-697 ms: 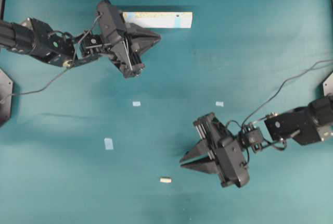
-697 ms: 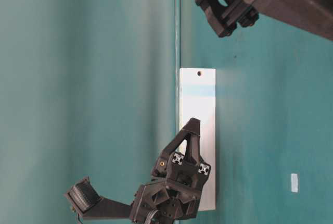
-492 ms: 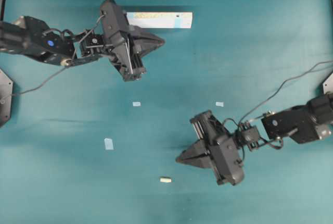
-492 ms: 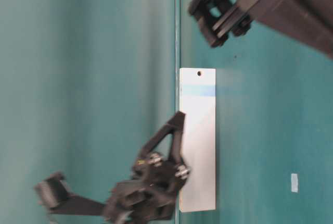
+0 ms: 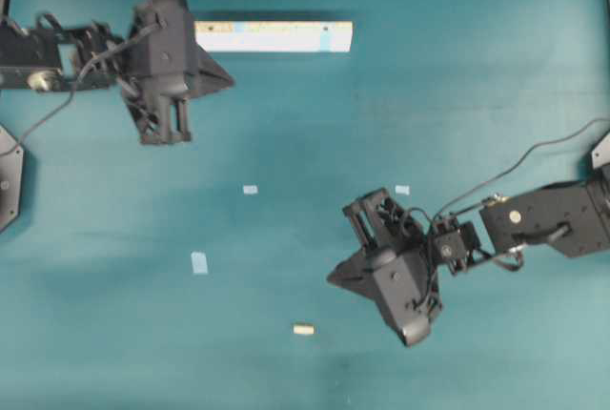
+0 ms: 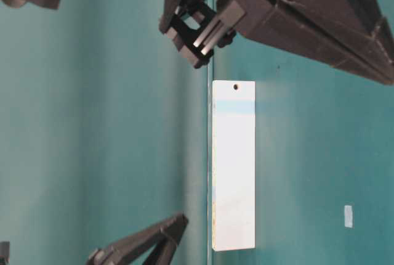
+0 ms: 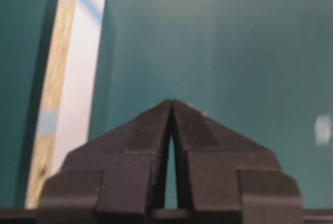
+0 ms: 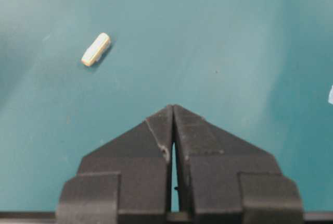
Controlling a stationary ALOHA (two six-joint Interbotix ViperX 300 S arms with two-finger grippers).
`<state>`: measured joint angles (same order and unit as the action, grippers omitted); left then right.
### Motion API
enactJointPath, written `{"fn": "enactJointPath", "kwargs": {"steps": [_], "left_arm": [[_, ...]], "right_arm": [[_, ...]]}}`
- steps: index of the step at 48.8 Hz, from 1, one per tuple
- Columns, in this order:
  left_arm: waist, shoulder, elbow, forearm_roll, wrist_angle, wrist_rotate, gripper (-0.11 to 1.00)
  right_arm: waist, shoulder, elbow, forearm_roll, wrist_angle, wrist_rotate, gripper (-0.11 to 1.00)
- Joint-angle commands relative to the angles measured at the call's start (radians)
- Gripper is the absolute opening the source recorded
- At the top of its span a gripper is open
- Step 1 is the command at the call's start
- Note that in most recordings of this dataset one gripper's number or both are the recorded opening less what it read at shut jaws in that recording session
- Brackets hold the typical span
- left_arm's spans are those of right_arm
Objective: Move the wooden board into place and insert the rod into its hole.
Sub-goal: 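Move the left gripper over the near end of the white board and grasp it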
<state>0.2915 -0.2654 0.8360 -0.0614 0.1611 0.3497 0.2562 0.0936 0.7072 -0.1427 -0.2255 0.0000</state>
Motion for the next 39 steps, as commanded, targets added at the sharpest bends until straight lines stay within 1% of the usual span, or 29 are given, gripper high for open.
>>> {"fn": "enactJointPath", "kwargs": {"steps": [1, 4, 6, 13, 14, 18, 22, 23, 25, 28, 30, 36, 38, 39], "left_arm": [[0.038, -0.029, -0.005, 0.002, 0.029, 0.029, 0.06], [0.064, -0.028, -0.006, 0.002, 0.029, 0.052, 0.20], [0.083, -0.025, -0.011, 0.002, 0.028, 0.071, 0.32], [0.132, -0.017, -0.028, 0.002, 0.028, 0.163, 0.70], [0.137, -0.014, -0.031, 0.002, 0.029, 0.175, 0.73], [0.152, 0.000, -0.040, 0.002, 0.029, 0.219, 0.77], [0.181, 0.032, -0.055, -0.002, 0.028, 0.235, 0.78], [0.189, 0.041, -0.058, -0.002, 0.028, 0.235, 0.78], [0.206, 0.061, -0.069, -0.002, 0.028, 0.238, 0.80], [0.225, 0.095, -0.089, -0.002, 0.021, 0.244, 0.83], [0.235, 0.120, -0.104, -0.002, 0.014, 0.247, 0.84], [0.247, 0.193, -0.144, -0.002, -0.029, 0.249, 0.86], [0.249, 0.218, -0.155, -0.002, -0.048, 0.249, 0.87], [0.249, 0.227, -0.158, -0.002, -0.055, 0.247, 0.86]], "right_arm": [[0.003, -0.026, -0.031, -0.003, 0.026, 0.003, -0.01], [0.003, -0.026, -0.041, -0.003, 0.055, 0.003, -0.01], [0.003, -0.026, -0.049, -0.003, 0.080, 0.003, -0.01], [0.000, -0.032, -0.071, -0.003, 0.152, 0.005, -0.01], [-0.002, -0.032, -0.071, -0.003, 0.156, 0.005, -0.01], [-0.005, -0.032, -0.074, -0.003, 0.163, 0.005, 0.00], [-0.008, -0.032, -0.075, -0.002, 0.163, 0.006, 0.00], [-0.008, -0.032, -0.075, -0.002, 0.163, 0.006, 0.02], [-0.008, -0.032, -0.077, 0.002, 0.163, 0.008, 0.08], [-0.009, -0.031, -0.077, 0.002, 0.164, 0.020, 0.20], [-0.009, -0.031, -0.078, 0.002, 0.167, 0.034, 0.31], [-0.009, -0.031, -0.077, 0.002, 0.169, 0.078, 0.67], [-0.009, -0.032, -0.075, 0.002, 0.169, 0.094, 0.78], [-0.009, -0.032, -0.075, 0.002, 0.170, 0.101, 0.81]]}}
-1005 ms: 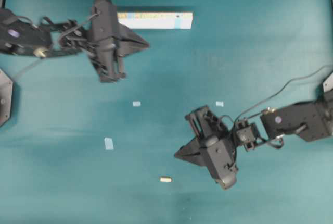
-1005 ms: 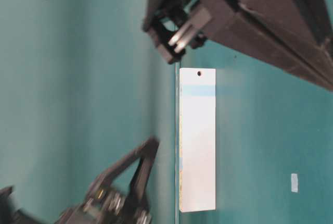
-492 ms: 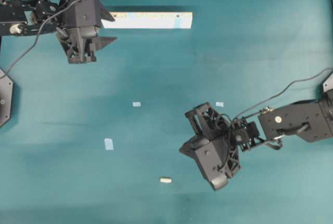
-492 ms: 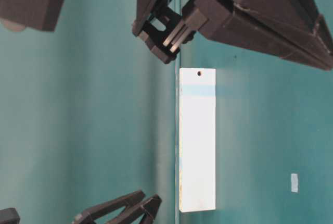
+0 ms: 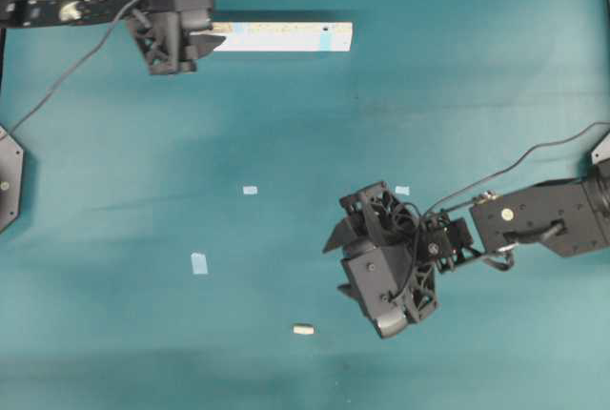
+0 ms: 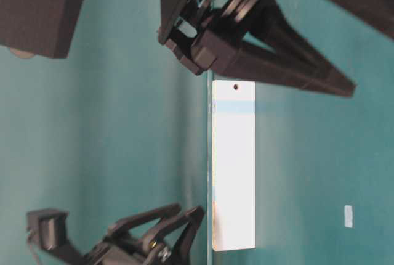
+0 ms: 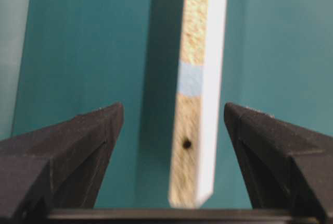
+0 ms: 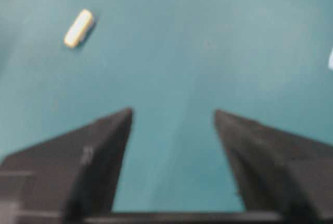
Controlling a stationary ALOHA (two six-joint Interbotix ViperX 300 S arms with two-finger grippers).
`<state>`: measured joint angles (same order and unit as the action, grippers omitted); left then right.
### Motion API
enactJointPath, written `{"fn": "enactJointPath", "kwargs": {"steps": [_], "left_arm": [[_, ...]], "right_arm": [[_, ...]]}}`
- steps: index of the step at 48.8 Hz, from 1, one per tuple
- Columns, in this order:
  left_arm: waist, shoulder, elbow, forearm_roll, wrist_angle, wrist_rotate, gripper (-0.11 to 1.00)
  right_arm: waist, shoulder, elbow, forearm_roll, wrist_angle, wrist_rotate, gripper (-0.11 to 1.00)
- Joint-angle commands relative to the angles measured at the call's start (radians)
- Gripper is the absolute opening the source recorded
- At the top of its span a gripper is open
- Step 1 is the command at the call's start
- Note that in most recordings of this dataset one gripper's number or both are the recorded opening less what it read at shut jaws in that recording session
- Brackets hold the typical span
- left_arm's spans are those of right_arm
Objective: Move the wooden board into place and insert the rod into its hole.
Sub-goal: 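Move the left gripper over the near end of the white board and grasp it, then drag the white board with the left gripper toward the table center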
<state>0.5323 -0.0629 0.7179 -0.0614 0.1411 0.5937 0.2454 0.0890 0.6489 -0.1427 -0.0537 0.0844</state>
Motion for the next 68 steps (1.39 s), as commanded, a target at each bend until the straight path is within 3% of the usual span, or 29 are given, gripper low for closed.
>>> {"fn": "enactJointPath", "kwargs": {"steps": [1, 12, 20, 34, 57, 61, 68], "left_arm": [[0.009, 0.035, -0.043, -0.002, -0.043, 0.003, 0.86], [0.011, 0.087, -0.037, -0.005, -0.084, -0.012, 0.86], [0.011, 0.118, -0.020, -0.006, -0.120, -0.021, 0.86], [0.003, 0.161, 0.002, -0.006, -0.190, -0.104, 0.86], [-0.023, 0.212, 0.020, -0.005, -0.236, -0.117, 0.82], [-0.028, 0.212, 0.029, -0.002, -0.278, -0.110, 0.71], [-0.031, 0.207, 0.037, 0.000, -0.345, -0.107, 0.31]], "right_arm": [[0.002, -0.028, -0.017, 0.002, -0.002, 0.025, 0.82], [0.002, -0.026, -0.015, 0.000, 0.014, 0.078, 0.81], [0.002, -0.028, -0.015, -0.002, 0.014, 0.078, 0.81], [0.002, -0.026, -0.018, -0.002, 0.009, 0.081, 0.81], [0.003, -0.026, -0.020, -0.002, 0.014, 0.081, 0.81], [0.002, -0.026, -0.020, -0.002, 0.014, 0.081, 0.81], [0.003, -0.026, -0.021, 0.000, 0.015, 0.083, 0.81]]}}
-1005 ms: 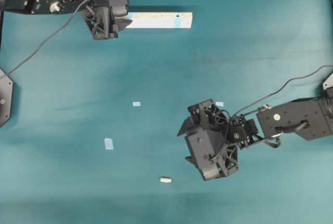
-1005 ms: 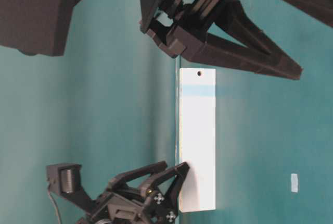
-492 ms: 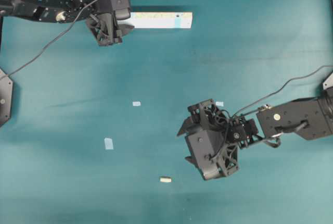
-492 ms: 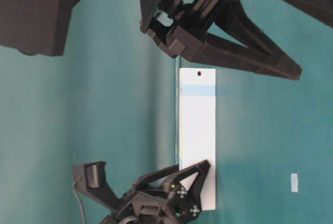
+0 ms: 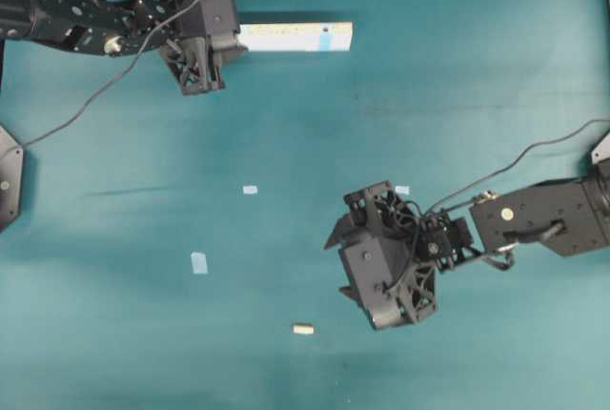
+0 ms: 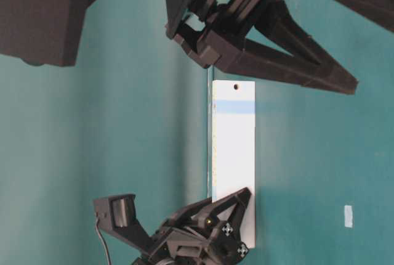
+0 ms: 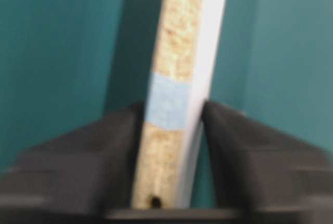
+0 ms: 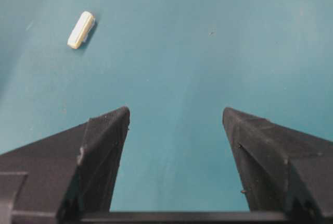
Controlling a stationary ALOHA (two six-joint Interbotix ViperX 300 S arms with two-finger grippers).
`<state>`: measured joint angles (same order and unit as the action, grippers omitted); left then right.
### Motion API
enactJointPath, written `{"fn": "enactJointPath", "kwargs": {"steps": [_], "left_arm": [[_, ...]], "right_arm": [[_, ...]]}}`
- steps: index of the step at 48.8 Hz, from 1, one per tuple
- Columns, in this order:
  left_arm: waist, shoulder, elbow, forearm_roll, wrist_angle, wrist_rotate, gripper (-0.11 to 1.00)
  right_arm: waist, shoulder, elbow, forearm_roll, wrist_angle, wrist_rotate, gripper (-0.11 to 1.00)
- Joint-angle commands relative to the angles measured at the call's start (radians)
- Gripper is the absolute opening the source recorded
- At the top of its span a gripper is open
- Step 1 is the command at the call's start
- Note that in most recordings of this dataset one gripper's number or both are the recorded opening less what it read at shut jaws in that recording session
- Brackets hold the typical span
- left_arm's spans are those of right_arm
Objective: Move the wooden board into place and insert the rod into its hole.
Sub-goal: 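Drag the white board with the left gripper toward the table center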
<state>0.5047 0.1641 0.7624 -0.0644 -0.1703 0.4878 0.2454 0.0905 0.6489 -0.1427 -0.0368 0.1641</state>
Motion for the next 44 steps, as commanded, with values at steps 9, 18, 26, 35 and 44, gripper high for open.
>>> {"fn": "enactJointPath", "kwargs": {"steps": [9, 18, 26, 35, 44], "left_arm": [[-0.003, 0.002, -0.011, 0.003, -0.023, -0.009, 0.21], [-0.005, -0.028, -0.014, 0.003, 0.023, -0.011, 0.21], [-0.017, -0.140, -0.034, 0.002, 0.150, -0.015, 0.21], [-0.106, -0.264, -0.031, -0.003, 0.253, -0.040, 0.21], [-0.239, -0.304, -0.025, -0.003, 0.253, -0.149, 0.21]], "right_arm": [[0.003, -0.029, -0.035, 0.002, 0.034, 0.003, 0.81], [0.003, -0.029, -0.040, 0.003, 0.052, 0.003, 0.81], [0.003, -0.028, -0.040, 0.002, 0.051, 0.003, 0.80], [0.002, -0.029, -0.035, 0.002, 0.048, 0.003, 0.80], [0.003, -0.028, -0.035, 0.003, 0.048, 0.003, 0.80]]}}
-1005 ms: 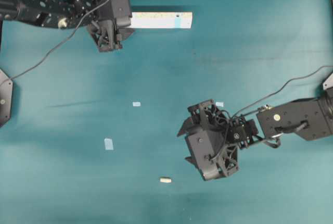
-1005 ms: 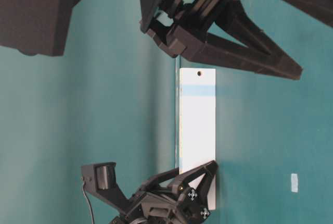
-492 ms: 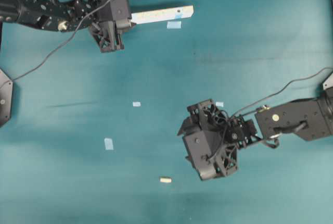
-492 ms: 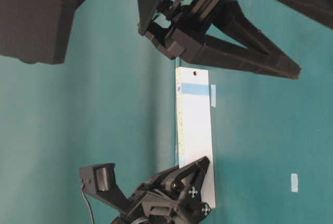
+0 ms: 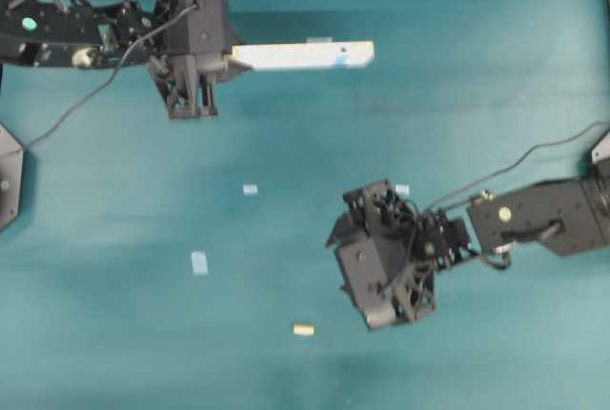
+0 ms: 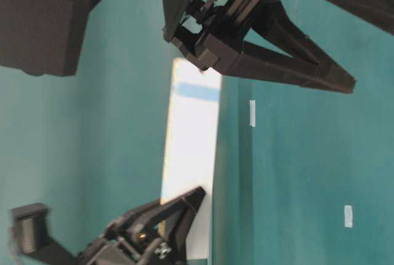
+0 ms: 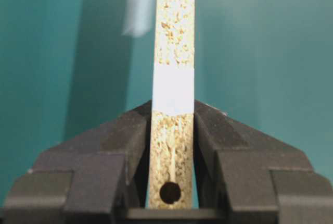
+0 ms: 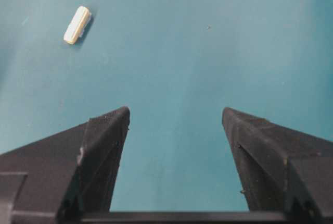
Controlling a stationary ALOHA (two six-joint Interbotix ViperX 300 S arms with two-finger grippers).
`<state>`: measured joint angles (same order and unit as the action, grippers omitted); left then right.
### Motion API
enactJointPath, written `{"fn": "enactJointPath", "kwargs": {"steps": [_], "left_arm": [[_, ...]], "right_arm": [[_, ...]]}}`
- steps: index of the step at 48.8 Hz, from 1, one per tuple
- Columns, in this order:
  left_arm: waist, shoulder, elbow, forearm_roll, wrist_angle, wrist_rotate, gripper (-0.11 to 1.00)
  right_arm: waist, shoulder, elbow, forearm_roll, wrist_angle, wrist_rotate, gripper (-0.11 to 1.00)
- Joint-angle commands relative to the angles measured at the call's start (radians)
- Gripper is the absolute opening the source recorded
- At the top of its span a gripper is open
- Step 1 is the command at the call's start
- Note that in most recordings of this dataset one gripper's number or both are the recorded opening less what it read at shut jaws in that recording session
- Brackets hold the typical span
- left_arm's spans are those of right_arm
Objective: Move the wooden board into place and insert the rod into its hole.
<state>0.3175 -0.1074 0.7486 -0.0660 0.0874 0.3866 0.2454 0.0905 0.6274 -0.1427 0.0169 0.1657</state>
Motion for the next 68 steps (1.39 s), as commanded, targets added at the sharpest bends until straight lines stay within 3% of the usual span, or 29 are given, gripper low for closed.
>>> {"fn": "enactJointPath", "kwargs": {"steps": [1, 10, 18, 23, 42, 68], "left_arm": [[-0.069, -0.032, -0.011, -0.002, -0.006, -0.064, 0.21], [-0.213, 0.017, 0.008, -0.002, -0.110, -0.204, 0.21], [-0.284, 0.095, 0.028, -0.002, -0.238, -0.330, 0.21], [-0.316, 0.147, 0.035, -0.002, -0.295, -0.374, 0.21], [-0.331, 0.264, 0.035, -0.002, -0.388, -0.374, 0.21], [-0.328, 0.302, 0.028, -0.002, -0.394, -0.371, 0.21]], "right_arm": [[0.002, -0.028, -0.014, 0.002, -0.006, 0.002, 0.80], [0.003, -0.029, -0.015, 0.003, -0.005, 0.002, 0.80], [0.002, -0.028, -0.015, 0.002, -0.005, 0.002, 0.80], [0.003, -0.028, -0.017, 0.002, -0.006, 0.002, 0.80], [0.003, -0.028, -0.018, 0.002, -0.006, 0.002, 0.80], [0.003, -0.028, -0.018, 0.002, -0.006, 0.002, 0.80]]}}
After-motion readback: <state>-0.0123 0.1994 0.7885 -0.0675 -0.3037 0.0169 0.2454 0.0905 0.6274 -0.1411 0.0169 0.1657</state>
